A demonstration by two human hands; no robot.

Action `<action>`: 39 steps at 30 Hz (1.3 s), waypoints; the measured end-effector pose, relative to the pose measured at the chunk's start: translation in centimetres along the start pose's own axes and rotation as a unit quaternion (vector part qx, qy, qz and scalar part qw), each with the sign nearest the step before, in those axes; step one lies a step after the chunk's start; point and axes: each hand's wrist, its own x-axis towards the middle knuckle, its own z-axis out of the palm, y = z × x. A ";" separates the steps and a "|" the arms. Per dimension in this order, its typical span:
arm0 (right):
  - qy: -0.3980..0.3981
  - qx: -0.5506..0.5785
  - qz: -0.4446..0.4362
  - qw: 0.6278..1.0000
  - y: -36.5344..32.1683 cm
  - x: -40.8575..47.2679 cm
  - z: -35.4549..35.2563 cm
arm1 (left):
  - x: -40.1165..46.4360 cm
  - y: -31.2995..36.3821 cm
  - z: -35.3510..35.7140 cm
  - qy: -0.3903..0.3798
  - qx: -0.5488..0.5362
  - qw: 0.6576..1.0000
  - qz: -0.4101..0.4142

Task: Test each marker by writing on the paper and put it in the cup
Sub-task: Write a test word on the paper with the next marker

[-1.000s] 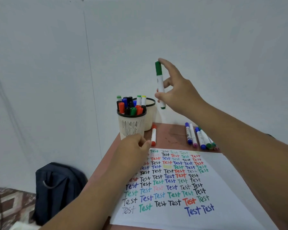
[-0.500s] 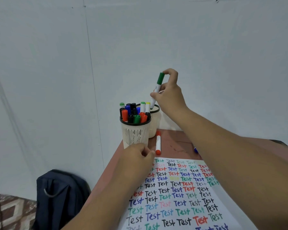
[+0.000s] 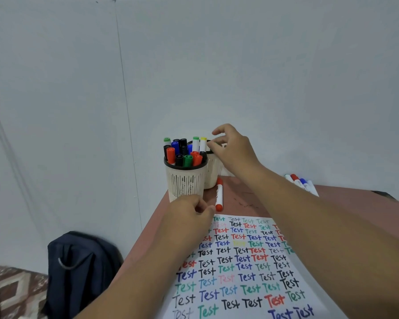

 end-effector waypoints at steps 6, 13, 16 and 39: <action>0.063 -0.073 -0.052 0.994 2.3 -2.3 -1.0 | 0.0 0.1 -0.2 -0.004 0.007 1.000 0.003; -0.194 -0.349 -0.177 0.899 6.0 -5.7 -2.4 | 0.0 0.0 -0.1 0.001 0.033 0.999 0.034; -0.250 -0.404 -0.222 0.852 6.2 -6.3 -2.4 | -0.2 0.0 -0.2 0.012 0.050 0.997 0.054; -0.081 0.303 0.056 0.948 -0.6 -14.7 -6.4 | -0.5 -1.2 1.1 -0.014 0.006 0.945 0.328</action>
